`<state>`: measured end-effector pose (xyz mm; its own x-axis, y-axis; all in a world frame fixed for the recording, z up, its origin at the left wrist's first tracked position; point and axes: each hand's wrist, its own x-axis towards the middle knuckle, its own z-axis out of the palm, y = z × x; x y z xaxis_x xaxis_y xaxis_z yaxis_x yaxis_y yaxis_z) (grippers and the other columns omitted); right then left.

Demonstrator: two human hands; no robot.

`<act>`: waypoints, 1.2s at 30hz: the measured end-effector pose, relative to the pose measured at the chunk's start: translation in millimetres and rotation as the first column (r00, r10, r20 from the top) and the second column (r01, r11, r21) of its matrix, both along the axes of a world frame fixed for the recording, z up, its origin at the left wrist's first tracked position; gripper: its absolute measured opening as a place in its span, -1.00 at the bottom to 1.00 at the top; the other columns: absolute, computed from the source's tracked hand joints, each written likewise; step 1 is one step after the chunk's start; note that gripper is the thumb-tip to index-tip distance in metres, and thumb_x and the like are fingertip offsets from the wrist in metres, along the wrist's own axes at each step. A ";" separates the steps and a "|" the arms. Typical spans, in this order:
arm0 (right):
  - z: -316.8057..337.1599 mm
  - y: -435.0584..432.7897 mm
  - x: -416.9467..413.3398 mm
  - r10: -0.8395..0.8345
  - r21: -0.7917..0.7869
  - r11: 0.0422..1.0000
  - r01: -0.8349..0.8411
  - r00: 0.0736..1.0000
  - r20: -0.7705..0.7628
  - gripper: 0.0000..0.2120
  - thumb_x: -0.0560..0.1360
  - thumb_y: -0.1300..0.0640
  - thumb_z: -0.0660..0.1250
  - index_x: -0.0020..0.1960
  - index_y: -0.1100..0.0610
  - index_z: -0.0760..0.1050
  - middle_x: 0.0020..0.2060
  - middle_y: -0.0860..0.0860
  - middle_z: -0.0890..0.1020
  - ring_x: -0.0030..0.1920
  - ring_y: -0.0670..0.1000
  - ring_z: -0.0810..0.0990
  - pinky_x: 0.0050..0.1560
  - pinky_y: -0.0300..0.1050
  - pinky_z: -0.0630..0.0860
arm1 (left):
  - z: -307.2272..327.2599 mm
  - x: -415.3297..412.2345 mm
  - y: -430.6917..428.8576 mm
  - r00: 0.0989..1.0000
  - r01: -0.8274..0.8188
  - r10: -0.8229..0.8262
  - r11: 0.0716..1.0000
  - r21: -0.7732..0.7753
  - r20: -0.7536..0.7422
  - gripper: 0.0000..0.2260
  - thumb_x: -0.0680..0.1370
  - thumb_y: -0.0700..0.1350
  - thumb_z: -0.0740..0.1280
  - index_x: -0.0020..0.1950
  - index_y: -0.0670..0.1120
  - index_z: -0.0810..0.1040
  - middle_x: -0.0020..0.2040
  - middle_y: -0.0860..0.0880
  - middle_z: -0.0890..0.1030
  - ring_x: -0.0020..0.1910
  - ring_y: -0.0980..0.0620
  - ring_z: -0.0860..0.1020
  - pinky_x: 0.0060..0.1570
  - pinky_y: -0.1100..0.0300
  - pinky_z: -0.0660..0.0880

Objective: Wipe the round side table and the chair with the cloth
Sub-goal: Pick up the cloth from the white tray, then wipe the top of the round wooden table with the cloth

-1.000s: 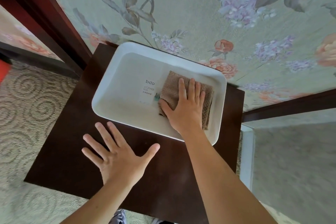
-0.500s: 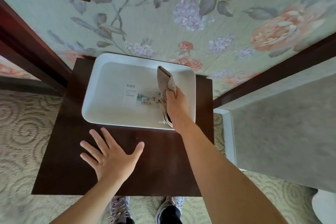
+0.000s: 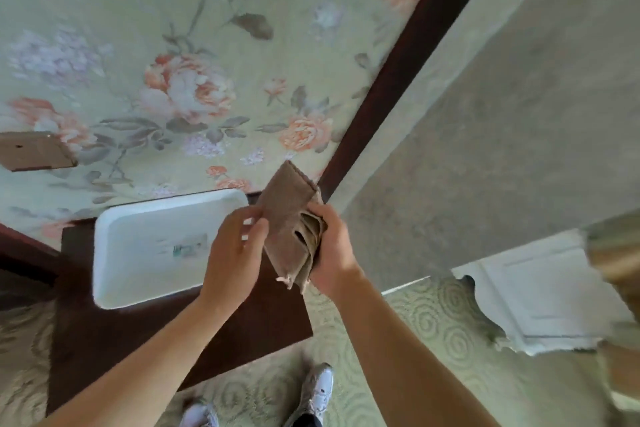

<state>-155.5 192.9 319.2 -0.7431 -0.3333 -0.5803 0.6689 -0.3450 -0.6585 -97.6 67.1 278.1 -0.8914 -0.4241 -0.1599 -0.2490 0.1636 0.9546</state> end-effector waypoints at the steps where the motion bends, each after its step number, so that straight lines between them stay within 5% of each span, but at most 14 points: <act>1: 22.6 16.9 3.1 -0.019 -0.036 0.999 0.018 0.999 -0.030 -0.66 0.60 0.08 0.16 0.11 0.27 0.62 -0.01 0.22 0.65 0.05 0.18 0.60 0.26 0.11 0.46 | 24.1 -8.5 14.4 0.998 0.050 -0.050 0.999 -0.020 -0.037 -0.72 0.51 0.22 0.15 0.13 0.20 0.51 0.10 0.13 0.60 0.01 0.36 0.56 -0.06 0.43 0.41; 6: 110.1 130.5 33.1 -0.168 -0.187 0.973 0.135 0.971 -0.173 -0.54 0.60 -0.04 0.13 0.16 0.27 0.63 0.06 0.22 0.69 0.11 0.17 0.65 0.31 0.12 0.47 | 118.7 -23.5 99.5 0.937 0.264 -0.276 0.961 -0.083 -0.215 -0.67 0.54 0.23 0.23 0.19 0.10 0.55 0.00 0.21 0.63 -0.07 0.38 0.56 -0.20 0.51 0.38; 9: 144.8 213.8 64.8 -0.191 -0.221 0.966 0.136 0.950 -0.246 -0.43 0.62 -0.14 0.16 0.38 0.29 0.49 0.31 0.28 0.56 0.32 0.22 0.53 0.41 0.15 0.41 | 163.6 -20.1 164.6 0.865 0.404 -0.434 0.900 -0.162 -0.253 -0.61 0.50 0.29 0.23 0.22 0.15 0.54 -0.06 0.36 0.62 -0.03 0.44 0.55 -0.13 0.56 0.37; 14: 172.2 372.7 133.2 -0.245 -0.194 0.963 0.185 0.901 -0.357 -0.47 0.65 -0.14 0.15 0.36 0.25 0.51 0.23 0.20 0.64 0.27 0.16 0.59 0.30 0.08 0.49 | 221.1 2.8 309.1 0.648 0.693 -0.729 0.684 -0.228 -0.219 -0.73 0.54 0.22 0.37 -0.02 0.03 0.64 -0.22 -0.03 0.66 -0.24 0.04 0.59 -0.24 0.30 0.42; 19: 189.6 533.2 217.8 -0.306 -0.004 0.940 0.341 0.840 -0.449 -0.48 0.59 -0.12 0.25 0.42 0.20 0.47 0.33 0.20 0.57 0.34 0.20 0.53 0.33 0.18 0.46 | 252.0 37.6 477.4 0.387 0.890 -0.893 0.427 -0.158 -0.229 -0.89 0.47 0.13 0.42 -0.07 0.15 0.64 -0.23 -0.20 0.66 -0.26 -0.01 0.54 -0.17 0.12 0.42; 22: 201.7 615.9 269.3 -0.315 0.195 0.866 0.461 0.805 -0.503 -0.62 0.52 -0.05 0.38 0.23 0.16 0.63 0.16 0.14 0.68 0.20 0.13 0.64 0.24 0.07 0.54 | 260.9 61.5 574.2 0.193 0.937 -0.947 0.255 -0.238 -0.255 -0.91 0.52 -0.02 0.45 -0.15 0.18 0.63 -0.27 0.07 0.67 -0.29 0.20 0.56 -0.21 0.36 0.44; 24: 215.6 661.8 297.8 -0.249 0.396 0.770 0.500 0.807 -0.535 -0.77 0.48 -0.04 0.42 0.02 0.07 0.69 -0.11 -0.01 0.72 -0.11 -0.01 0.70 -0.11 -0.11 0.61 | 269.0 77.0 633.2 0.041 0.954 -0.973 0.106 -0.280 -0.228 -0.91 0.49 0.00 0.46 -0.20 0.11 0.60 -0.31 0.06 0.63 -0.35 0.23 0.50 -0.31 0.44 0.38; 26: 226.5 702.8 322.2 -0.212 0.515 0.662 0.544 0.796 -0.568 -0.82 0.43 -0.05 0.45 -0.12 0.07 0.66 -0.31 -0.05 0.61 -0.36 -0.07 0.57 -0.38 -0.17 0.46 | 277.5 89.8 688.2 -0.118 0.945 -0.976 -0.053 -0.322 -0.184 -0.83 0.40 0.14 0.46 -0.21 0.08 0.58 -0.40 0.09 0.54 -0.41 0.20 0.43 -0.39 0.39 0.33; 30: 229.1 777.0 358.5 -0.244 0.525 0.600 0.603 0.763 -0.598 -0.81 0.46 0.06 0.48 -0.06 0.19 0.63 -0.26 -0.02 0.50 -0.22 -0.04 0.45 -0.18 -0.06 0.36 | 283.1 108.8 793.5 -0.313 0.893 -0.935 -0.230 -0.386 -0.168 -0.89 0.33 0.13 0.50 -0.20 0.19 0.65 -0.41 0.18 0.56 -0.46 0.22 0.42 -0.41 0.45 0.32; 32: 222.0 812.6 369.2 -0.304 0.529 0.564 0.635 0.755 -0.582 -0.78 0.51 0.08 0.43 0.00 0.25 0.60 -0.22 0.01 0.49 -0.18 -0.01 0.43 -0.12 -0.04 0.35 | 281.5 115.1 843.9 -0.367 0.870 -0.909 -0.261 -0.419 -0.197 -0.86 0.31 0.15 0.51 -0.16 0.24 0.67 -0.38 0.20 0.61 -0.45 0.22 0.46 -0.39 0.46 0.35; 36: 206.1 884.4 376.1 -0.488 0.484 0.475 0.735 0.678 -0.550 -0.57 0.54 -0.11 0.33 0.12 0.26 0.58 -0.10 0.19 0.53 -0.07 0.14 0.44 -0.04 0.32 0.36 | 262.5 112.3 944.9 -0.408 0.840 -0.881 -0.260 -0.476 -0.239 -0.83 0.33 0.31 0.44 -0.11 0.37 0.65 -0.23 0.19 0.69 -0.31 0.07 0.58 -0.33 0.43 0.41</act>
<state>220.6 1077.3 525.3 -0.7631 0.6293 -0.1473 0.1833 -0.0079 -0.9830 14.7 1012.0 540.6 -0.0495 0.9588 0.2798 0.5801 -0.2004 0.7895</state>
